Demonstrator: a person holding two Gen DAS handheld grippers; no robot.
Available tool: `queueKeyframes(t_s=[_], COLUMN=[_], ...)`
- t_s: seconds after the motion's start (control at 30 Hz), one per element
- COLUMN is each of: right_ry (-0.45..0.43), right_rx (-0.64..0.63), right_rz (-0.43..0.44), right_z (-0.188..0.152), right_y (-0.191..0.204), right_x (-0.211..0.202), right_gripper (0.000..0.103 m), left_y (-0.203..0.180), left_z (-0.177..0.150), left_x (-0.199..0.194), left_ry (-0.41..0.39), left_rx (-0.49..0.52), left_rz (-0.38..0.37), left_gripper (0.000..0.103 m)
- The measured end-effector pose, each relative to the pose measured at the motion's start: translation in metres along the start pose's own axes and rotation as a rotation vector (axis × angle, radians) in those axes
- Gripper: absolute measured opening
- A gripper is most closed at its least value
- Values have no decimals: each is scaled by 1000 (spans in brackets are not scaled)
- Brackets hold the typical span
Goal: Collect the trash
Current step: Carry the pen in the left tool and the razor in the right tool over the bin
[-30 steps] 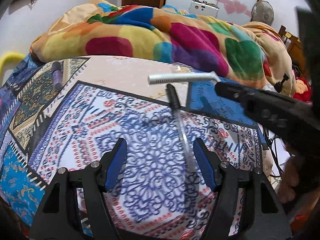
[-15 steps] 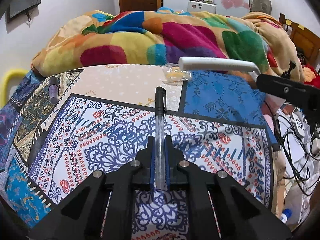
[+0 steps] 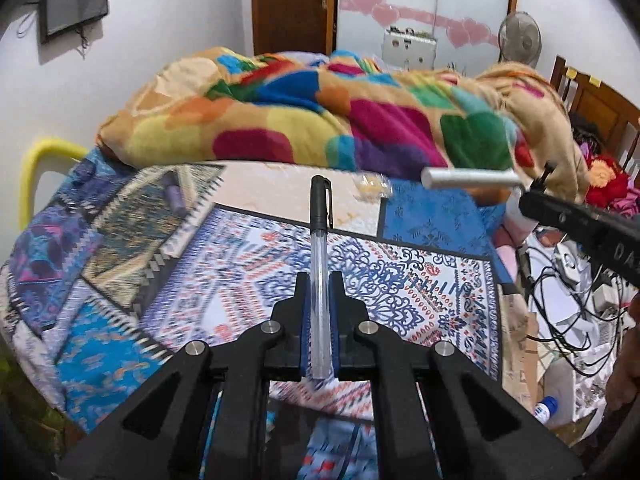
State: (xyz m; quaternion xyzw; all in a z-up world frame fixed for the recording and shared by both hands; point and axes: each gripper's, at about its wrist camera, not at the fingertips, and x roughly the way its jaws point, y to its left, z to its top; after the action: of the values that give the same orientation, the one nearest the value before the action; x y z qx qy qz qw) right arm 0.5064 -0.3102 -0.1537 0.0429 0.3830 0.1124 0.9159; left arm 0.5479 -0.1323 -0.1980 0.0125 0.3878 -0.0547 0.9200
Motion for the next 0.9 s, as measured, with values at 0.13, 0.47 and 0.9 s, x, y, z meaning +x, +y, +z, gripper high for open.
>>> queueKeyframes(t_s=[0.13, 0.47, 0.9], right_ry=[-16, -47, 1], right_rx=[-11, -53, -156], right_rz=[10, 54, 165], right_z=[-3, -16, -55], right_y=[16, 67, 167], right_x=[-23, -69, -80], right_gripper=[11, 11, 11], left_y=[15, 67, 168], left_z=[-3, -39, -106], left_x=[-38, -108, -184], left_ry=[-35, -59, -71], left_rx=[-14, -68, -180], left_rz=[11, 80, 217], left_gripper=[7, 7, 7])
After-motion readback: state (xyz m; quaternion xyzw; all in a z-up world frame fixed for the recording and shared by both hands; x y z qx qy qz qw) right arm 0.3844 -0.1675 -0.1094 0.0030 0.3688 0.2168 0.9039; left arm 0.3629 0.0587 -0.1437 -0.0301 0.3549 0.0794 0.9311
